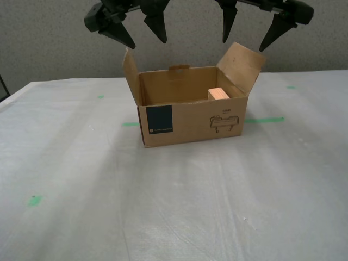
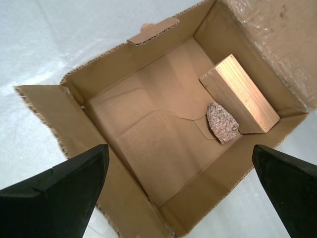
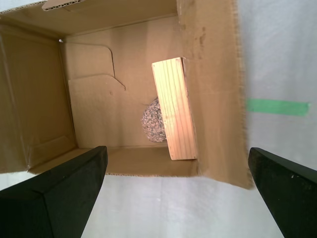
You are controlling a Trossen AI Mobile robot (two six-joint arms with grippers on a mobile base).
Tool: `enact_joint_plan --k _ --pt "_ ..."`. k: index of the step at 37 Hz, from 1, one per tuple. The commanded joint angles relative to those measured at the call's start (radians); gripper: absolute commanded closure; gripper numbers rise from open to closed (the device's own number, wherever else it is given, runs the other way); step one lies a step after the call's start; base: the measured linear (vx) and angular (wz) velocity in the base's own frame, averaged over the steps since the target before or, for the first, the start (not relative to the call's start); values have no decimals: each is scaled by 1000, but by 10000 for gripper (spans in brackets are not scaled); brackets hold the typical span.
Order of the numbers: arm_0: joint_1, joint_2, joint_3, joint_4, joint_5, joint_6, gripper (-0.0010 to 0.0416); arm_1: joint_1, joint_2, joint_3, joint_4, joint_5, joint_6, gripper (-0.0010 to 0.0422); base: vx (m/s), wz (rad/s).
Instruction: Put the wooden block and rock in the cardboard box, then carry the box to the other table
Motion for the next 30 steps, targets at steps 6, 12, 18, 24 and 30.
enact_joint_plan --k 6,12,18,24,30 --pt "8 -105 0 -44 48 -37 8 -1 -104 0 -62 -25 0 16 0 0" --pt "29 -207 -3 -54 114 -66 8 -3 -217 -26 -95 -25 -7 16 0 0" --pt "60 -338 -64 -51 130 -60 9 -3 -345 -97 -98 -25 -10 16 0 0" --pt "86 -478 -192 -9 130 -42 8 -4 -486 -212 -93 -25 -30 16 0 0" --pt "94 -613 -358 76 129 -3 9 -4 -612 -344 -82 -25 -64 16 0 0"
